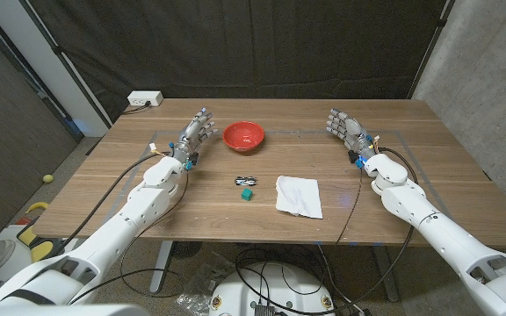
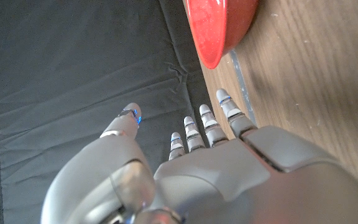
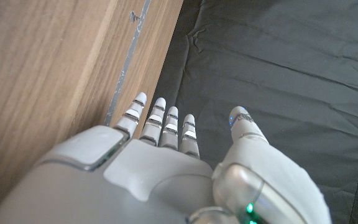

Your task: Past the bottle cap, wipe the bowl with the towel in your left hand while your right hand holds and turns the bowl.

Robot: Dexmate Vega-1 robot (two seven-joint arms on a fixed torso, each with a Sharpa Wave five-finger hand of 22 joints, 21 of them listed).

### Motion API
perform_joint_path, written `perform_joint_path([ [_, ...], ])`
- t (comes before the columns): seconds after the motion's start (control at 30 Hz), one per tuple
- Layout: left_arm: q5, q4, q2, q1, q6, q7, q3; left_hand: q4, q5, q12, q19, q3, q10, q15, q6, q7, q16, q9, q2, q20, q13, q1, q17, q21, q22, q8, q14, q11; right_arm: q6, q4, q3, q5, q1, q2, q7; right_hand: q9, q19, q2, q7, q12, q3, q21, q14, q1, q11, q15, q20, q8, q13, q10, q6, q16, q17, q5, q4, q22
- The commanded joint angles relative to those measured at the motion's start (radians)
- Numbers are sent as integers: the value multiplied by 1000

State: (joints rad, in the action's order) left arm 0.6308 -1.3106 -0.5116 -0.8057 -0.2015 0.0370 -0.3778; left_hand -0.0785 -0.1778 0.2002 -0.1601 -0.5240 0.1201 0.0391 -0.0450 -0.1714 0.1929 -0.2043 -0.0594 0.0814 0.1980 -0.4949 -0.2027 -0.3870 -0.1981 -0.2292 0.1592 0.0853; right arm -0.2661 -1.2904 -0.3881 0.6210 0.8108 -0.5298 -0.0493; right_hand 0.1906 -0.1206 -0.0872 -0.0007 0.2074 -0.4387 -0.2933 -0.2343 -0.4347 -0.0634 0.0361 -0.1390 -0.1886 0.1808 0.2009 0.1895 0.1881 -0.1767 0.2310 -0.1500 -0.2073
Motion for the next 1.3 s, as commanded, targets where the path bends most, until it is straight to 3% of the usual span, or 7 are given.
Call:
perform_joint_path([
  [0.03, -37, -144, -26, -13, 206, 220, 3, 4, -3, -3, 21, 12, -15, -3, 1, 11, -7, -2, 0, 2, 3, 16, -4, 8, -5, 3, -26, -4, -8, 3, -8, -22, 0, -10, 2, 2, 3, 7, -4, 11, 4, 1, -8, 0, -5, 9, 5, -9, 2, 26, 14, 0, -3, 2, 4, -1],
  [0.33, -32, -206, -54, 7, 325, 253, -4, 1, -6, -3, 21, 28, -27, -10, 19, 37, -8, -1, 24, 15, 4, 21, -5, 7, -6, -5, -42, -14, -5, 14, -16, -27, -6, -8, -6, 2, -3, 10, -3, 19, 10, 0, -19, 5, -7, 16, 7, -14, 3, 51, 30, 4, -4, 0, 7, -2],
  [0.83, -46, -252, -116, 113, 583, 227, -69, -12, -10, -10, 14, 67, -77, -16, 22, 68, 0, -1, 87, 25, 6, 29, -6, 4, -5, -7, -42, -34, -16, 24, -13, -22, 4, -8, -11, 1, -4, 9, 0, 23, 12, -1, -25, 9, -5, 22, 7, -16, 4, 68, 40, 4, -5, 0, 10, -3],
  [1.1, -71, -237, -108, 124, 554, 215, -82, -18, -15, 3, 4, 73, -56, -12, 41, 73, 8, -1, 100, 11, 7, 22, -8, 0, -5, -15, -21, -38, -22, -6, -18, -61, 22, -27, 21, 1, -3, 9, -1, 24, 12, 0, -23, 11, -7, 22, 6, -15, 4, 75, 43, 3, -5, 0, 11, -4],
  [1.3, -123, -198, -105, 117, 443, 187, -99, -19, -18, 3, 21, 76, -61, -18, 41, 74, 1, -2, 102, -4, 7, 20, -9, 7, -5, -15, -41, -40, -2, -90, -40, -167, 55, -67, 114, 1, 1, 9, -5, 19, 14, 1, -14, 14, -3, 23, 8, -9, 4, 66, 29, -1, -5, -1, 12, -4],
])
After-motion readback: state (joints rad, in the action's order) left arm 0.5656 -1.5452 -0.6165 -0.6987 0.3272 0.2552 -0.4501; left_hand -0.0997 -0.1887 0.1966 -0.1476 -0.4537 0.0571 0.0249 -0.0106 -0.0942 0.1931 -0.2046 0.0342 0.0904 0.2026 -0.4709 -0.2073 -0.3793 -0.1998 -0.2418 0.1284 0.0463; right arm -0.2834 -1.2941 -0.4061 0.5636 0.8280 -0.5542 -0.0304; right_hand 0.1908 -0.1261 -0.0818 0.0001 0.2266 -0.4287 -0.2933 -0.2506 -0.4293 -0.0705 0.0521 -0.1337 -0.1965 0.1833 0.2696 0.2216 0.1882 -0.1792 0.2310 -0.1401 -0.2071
